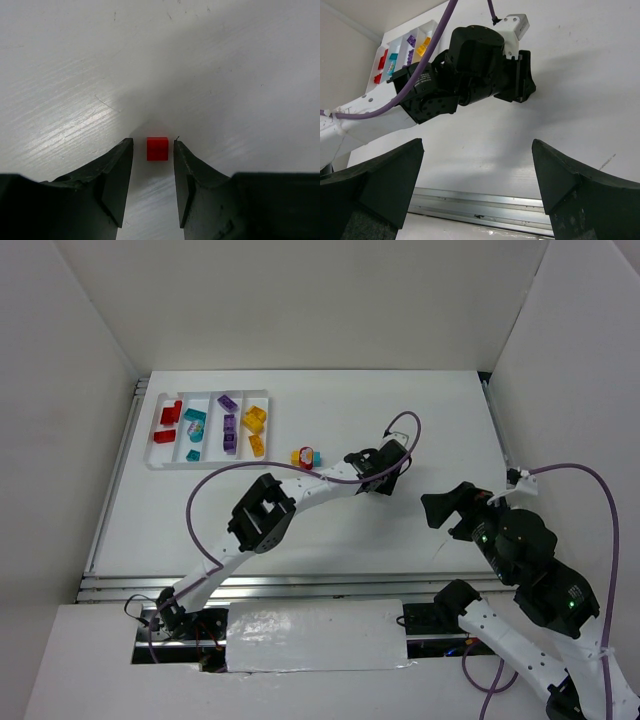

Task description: Sort the legos into containers by color

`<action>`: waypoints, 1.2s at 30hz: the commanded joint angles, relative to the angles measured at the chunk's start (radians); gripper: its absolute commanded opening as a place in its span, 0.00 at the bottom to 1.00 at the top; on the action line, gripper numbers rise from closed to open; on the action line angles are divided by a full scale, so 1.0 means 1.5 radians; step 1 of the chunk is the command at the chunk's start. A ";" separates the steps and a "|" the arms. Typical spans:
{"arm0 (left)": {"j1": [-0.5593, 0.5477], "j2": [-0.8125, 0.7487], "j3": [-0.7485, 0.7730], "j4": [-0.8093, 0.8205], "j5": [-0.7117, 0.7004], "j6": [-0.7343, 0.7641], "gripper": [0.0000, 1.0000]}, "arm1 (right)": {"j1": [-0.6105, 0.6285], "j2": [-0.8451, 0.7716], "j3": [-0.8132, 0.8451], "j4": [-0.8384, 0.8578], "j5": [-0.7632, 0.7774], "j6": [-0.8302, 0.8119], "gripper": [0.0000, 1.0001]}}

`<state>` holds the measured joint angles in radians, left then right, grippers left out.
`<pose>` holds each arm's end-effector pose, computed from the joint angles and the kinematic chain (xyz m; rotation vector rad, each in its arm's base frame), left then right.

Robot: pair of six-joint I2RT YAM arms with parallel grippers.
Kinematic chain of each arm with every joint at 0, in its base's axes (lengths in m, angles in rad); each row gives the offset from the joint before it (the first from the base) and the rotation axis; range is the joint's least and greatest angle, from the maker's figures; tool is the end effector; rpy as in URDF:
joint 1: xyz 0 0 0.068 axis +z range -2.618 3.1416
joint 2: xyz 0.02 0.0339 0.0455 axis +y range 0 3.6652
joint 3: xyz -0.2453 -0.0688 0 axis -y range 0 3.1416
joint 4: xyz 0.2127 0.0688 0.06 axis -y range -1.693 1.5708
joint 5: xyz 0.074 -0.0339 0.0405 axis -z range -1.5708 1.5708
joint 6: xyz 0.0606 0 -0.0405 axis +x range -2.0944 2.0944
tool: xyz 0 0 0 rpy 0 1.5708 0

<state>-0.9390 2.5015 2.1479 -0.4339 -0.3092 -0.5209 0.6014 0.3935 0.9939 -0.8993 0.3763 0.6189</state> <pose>0.3279 -0.4168 0.1493 0.3378 2.3168 -0.3721 0.0618 0.0154 0.3388 0.2776 1.8570 0.4964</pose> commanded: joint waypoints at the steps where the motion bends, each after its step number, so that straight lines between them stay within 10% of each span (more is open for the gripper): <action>1: -0.001 0.027 0.021 -0.008 0.013 0.016 0.50 | -0.002 -0.007 -0.003 0.028 -0.004 -0.013 0.96; 7: -0.001 0.033 0.029 -0.002 0.029 0.018 0.46 | -0.002 -0.012 -0.001 0.027 0.000 -0.014 0.96; 16: 0.000 0.007 -0.002 -0.015 0.013 0.013 0.00 | -0.003 -0.015 0.002 0.026 0.003 -0.015 0.96; 29: 0.060 -0.250 -0.179 0.061 -0.019 0.009 0.00 | -0.002 -0.007 0.008 0.026 -0.002 -0.018 0.96; 36: 0.259 -0.418 -0.295 0.004 -0.062 -0.031 0.00 | -0.001 -0.007 0.008 0.032 -0.018 -0.022 0.95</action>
<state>-0.7040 1.9789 1.7321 -0.3885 -0.3393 -0.5159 0.6014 0.3779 0.9936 -0.8986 0.3683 0.6067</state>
